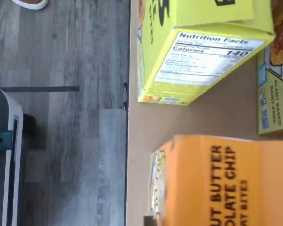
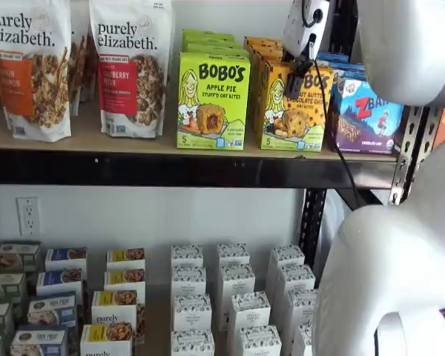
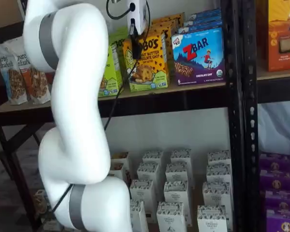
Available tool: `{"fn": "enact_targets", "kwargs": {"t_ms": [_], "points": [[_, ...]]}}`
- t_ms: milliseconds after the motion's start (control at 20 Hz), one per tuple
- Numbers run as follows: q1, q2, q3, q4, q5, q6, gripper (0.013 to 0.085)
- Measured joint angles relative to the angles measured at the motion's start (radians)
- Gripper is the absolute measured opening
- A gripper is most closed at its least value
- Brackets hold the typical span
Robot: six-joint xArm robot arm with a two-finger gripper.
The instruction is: Pick up the orange box on the top shelf, the fifth box from the left
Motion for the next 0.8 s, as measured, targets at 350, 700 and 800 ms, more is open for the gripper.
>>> {"fn": "enact_targets", "kwargs": {"t_ms": [350, 700, 800], "points": [[0.0, 0.0, 0.0, 0.0, 0.0, 0.0, 0.049], [0.003, -0.003, 0.004, -0.002, -0.007, 0.002, 0.049], [0.004, -0.003, 0.004, -0.003, -0.006, 0.003, 0.049]]}}
